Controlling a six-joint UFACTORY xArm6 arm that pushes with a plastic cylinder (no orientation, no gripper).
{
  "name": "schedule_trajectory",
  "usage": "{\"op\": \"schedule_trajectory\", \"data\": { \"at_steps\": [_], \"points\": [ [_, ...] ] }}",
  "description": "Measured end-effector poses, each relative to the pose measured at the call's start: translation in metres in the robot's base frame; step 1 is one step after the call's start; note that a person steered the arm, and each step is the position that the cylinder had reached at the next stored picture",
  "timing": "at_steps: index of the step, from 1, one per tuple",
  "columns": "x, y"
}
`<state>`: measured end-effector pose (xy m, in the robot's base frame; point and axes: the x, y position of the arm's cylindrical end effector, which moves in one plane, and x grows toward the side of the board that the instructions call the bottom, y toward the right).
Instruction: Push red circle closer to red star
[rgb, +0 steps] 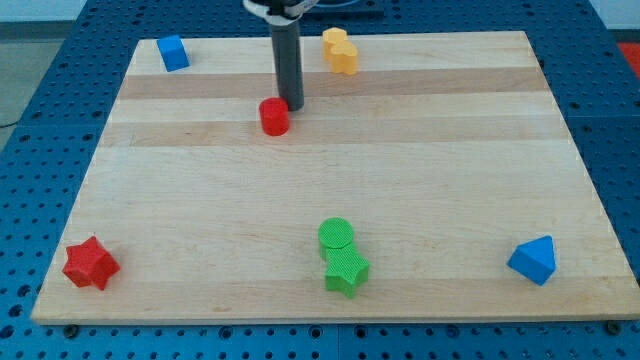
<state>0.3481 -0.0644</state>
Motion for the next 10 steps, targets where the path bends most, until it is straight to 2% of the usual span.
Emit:
{"op": "schedule_trajectory", "data": {
  "at_steps": [2, 3, 4, 6, 10],
  "points": [
    [0.06, -0.019],
    [0.061, -0.049],
    [0.041, -0.077],
    [0.056, -0.112],
    [0.129, -0.102]
  ]
}}
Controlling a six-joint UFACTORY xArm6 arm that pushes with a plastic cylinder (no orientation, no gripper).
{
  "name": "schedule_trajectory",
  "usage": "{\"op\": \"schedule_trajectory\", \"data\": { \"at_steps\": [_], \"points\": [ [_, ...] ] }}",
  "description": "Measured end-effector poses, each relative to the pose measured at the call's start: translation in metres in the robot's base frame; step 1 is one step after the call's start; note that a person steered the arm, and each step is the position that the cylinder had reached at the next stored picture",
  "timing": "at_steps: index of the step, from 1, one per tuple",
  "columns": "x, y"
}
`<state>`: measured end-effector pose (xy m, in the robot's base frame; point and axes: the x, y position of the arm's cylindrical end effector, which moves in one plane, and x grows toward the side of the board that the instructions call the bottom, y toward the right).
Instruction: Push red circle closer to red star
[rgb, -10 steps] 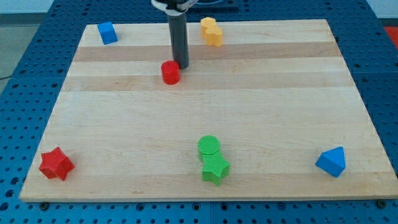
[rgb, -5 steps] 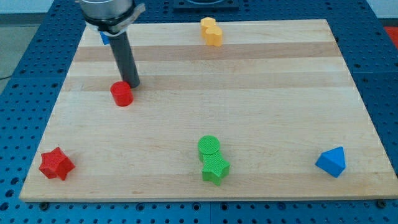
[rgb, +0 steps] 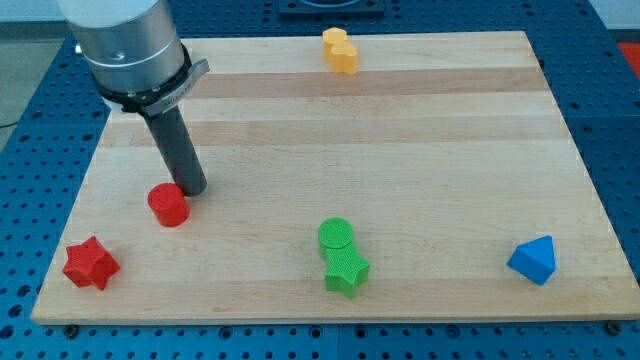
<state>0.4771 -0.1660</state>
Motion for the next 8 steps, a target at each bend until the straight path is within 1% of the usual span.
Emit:
{"op": "schedule_trajectory", "data": {
  "at_steps": [1, 4, 5, 8],
  "points": [
    [0.01, 0.0],
    [0.018, 0.001],
    [0.033, -0.003],
    [0.051, -0.037]
  ]
}}
